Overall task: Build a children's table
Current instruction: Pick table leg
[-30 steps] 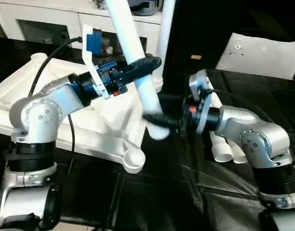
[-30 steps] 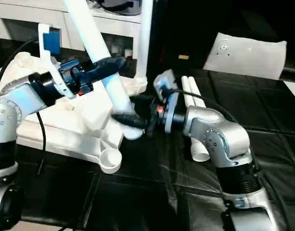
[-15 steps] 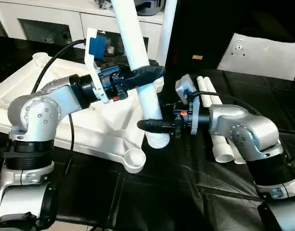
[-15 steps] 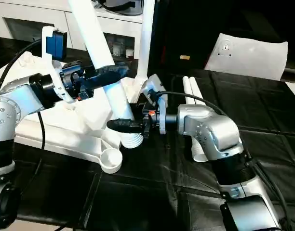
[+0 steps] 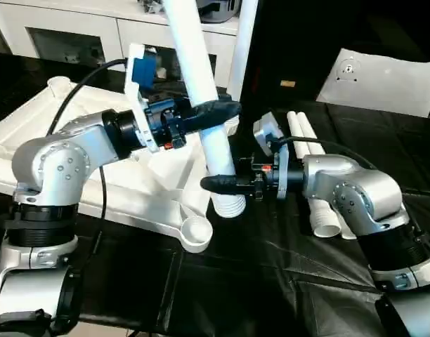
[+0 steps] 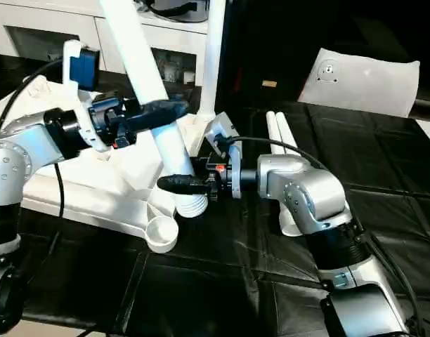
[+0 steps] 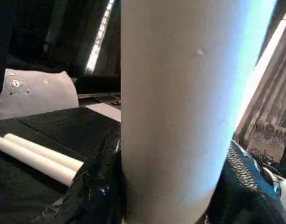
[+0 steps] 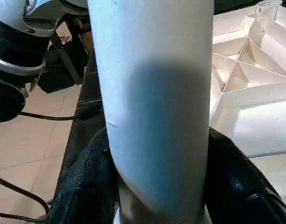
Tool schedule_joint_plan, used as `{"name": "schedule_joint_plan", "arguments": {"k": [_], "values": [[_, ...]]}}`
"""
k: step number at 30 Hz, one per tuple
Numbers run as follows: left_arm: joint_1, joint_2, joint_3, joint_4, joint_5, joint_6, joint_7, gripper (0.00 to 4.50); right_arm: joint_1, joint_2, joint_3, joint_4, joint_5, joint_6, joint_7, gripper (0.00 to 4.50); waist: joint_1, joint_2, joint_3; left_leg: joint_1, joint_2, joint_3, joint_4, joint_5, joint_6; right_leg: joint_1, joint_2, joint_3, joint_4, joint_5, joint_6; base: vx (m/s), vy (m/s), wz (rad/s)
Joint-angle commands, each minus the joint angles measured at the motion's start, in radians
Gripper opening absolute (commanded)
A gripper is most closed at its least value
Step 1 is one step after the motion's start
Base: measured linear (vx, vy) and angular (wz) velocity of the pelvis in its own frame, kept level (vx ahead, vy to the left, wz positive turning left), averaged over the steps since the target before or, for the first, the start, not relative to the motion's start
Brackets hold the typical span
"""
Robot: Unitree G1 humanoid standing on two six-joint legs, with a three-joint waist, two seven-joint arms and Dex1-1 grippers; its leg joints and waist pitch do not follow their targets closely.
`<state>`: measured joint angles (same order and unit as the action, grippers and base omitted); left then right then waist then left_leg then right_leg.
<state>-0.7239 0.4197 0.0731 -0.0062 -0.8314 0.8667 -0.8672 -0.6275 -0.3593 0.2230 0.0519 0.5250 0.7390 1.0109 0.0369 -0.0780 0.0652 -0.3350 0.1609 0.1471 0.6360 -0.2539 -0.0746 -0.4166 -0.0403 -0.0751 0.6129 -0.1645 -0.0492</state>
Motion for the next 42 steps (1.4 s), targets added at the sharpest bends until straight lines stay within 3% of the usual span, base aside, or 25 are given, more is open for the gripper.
{"name": "schedule_joint_plan", "arguments": {"k": [1,2,3,8,14,23,24,29,38,39,41,42], "values": [[-0.009,-0.005,-0.017,-0.010,0.018,-0.020,0.008,1.84,0.006,0.000,-0.015,-0.001,-0.002,-0.004,-0.009,2.00,0.003,0.003,-0.072,-0.015,0.055,-0.008,-0.073,0.058,0.034,0.077,-0.098,0.064,-0.065,-0.276,-0.131,0.000,0.000,0.00],[-0.004,-0.008,-0.015,-0.011,0.023,-0.034,0.006,2.38,0.013,0.007,-0.018,-0.004,-0.002,-0.005,-0.017,1.99,0.003,0.003,-0.072,-0.016,0.056,-0.008,-0.073,0.059,0.034,0.077,-0.098,0.064,-0.065,-0.275,-0.131,0.000,0.000,0.00],[0.002,-0.015,-0.004,-0.015,0.016,-0.027,0.020,2.52,0.024,0.014,-0.020,-0.011,-0.002,-0.006,-0.028,1.98,0.003,0.007,-0.072,-0.016,0.055,-0.008,-0.073,0.057,0.033,0.077,-0.097,0.064,-0.065,-0.274,-0.131,0.000,0.000,0.00],[0.021,-0.022,0.005,-0.037,0.004,-0.016,0.034,2.84,0.042,0.030,-0.032,-0.025,0.002,-0.013,-0.058,1.96,0.002,0.011,-0.073,-0.015,0.056,-0.009,-0.073,0.049,0.025,0.078,-0.098,0.064,-0.065,-0.263,-0.139,0.000,0.000,0.00],[0.143,-0.066,-0.014,-0.153,0.086,-0.099,0.145,3.38,0.116,0.103,-0.084,-0.075,-0.006,-0.056,-0.187,1.96,-0.001,0.008,-0.071,-0.016,0.058,-0.008,-0.076,0.043,0.019,0.077,-0.097,0.064,-0.068,-0.264,-0.137,0.000,0.000,0.00],[0.245,-0.169,-0.052,-0.263,0.199,-0.158,0.366,3.41,0.173,0.174,-0.109,-0.129,-0.008,-0.086,-0.288,1.95,-0.002,0.005,-0.069,-0.018,0.058,-0.010,-0.078,0.014,0.023,0.074,-0.095,0.062,-0.078,-0.334,-0.094,0.000,0.000,0.00],[0.274,-0.182,-0.085,-0.280,0.261,-0.174,0.418,3.41,0.178,0.189,-0.107,-0.132,-0.015,-0.101,-0.311,1.95,-0.001,0.013,-0.068,-0.017,0.057,-0.011,-0.078,0.007,0.023,0.072,-0.093,0.062,-0.078,-0.346,-0.083,0.000,0.000,0.00],[0.320,-0.252,-0.090,-0.301,0.299,-0.212,0.511,3.41,0.190,0.211,-0.099,-0.135,-0.037,-0.127,-0.343,1.95,-0.004,0.004,-0.067,-0.020,0.053,-0.010,-0.077,-0.006,0.028,0.071,-0.091,0.060,-0.090,-0.382,-0.054,0.000,0.000,0.00],[0.364,-0.343,-0.100,-0.359,0.329,-0.254,0.617,3.06,0.189,0.228,-0.094,-0.112,-0.072,-0.161,-0.387,1.95,-0.005,-0.003,-0.069,-0.023,0.055,-0.012,-0.076,0.006,0.043,0.069,-0.092,0.059,-0.086,-0.358,-0.046,0.000,0.000,0.00],[0.368,-0.348,-0.102,-0.362,0.333,-0.257,0.620,3.06,0.188,0.229,-0.095,-0.108,-0.074,-0.164,-0.389,1.95,-0.006,-0.008,-0.068,-0.022,0.054,-0.011,-0.076,0.001,0.046,0.067,-0.090,0.058,-0.088,-0.369,-0.039,0.000,0.000,0.00],[0.370,-0.350,-0.107,-0.364,0.338,-0.261,0.623,3.06,0.187,0.231,-0.098,-0.104,-0.077,-0.168,-0.390,1.95,-0.005,-0.005,-0.067,-0.021,0.053,-0.011,-0.076,-0.004,0.047,0.065,-0.091,0.057,-0.091,-0.388,-0.028,0.000,0.000,0.00],[0.372,-0.351,-0.110,-0.364,0.338,-0.263,0.622,3.06,0.186,0.232,-0.099,-0.100,-0.079,-0.169,-0.390,1.95,-0.006,-0.013,-0.067,-0.022,0.053,-0.011,-0.076,-0.003,0.049,0.065,-0.091,0.057,-0.091,-0.395,-0.019,0.000,0.000,0.00]]}}
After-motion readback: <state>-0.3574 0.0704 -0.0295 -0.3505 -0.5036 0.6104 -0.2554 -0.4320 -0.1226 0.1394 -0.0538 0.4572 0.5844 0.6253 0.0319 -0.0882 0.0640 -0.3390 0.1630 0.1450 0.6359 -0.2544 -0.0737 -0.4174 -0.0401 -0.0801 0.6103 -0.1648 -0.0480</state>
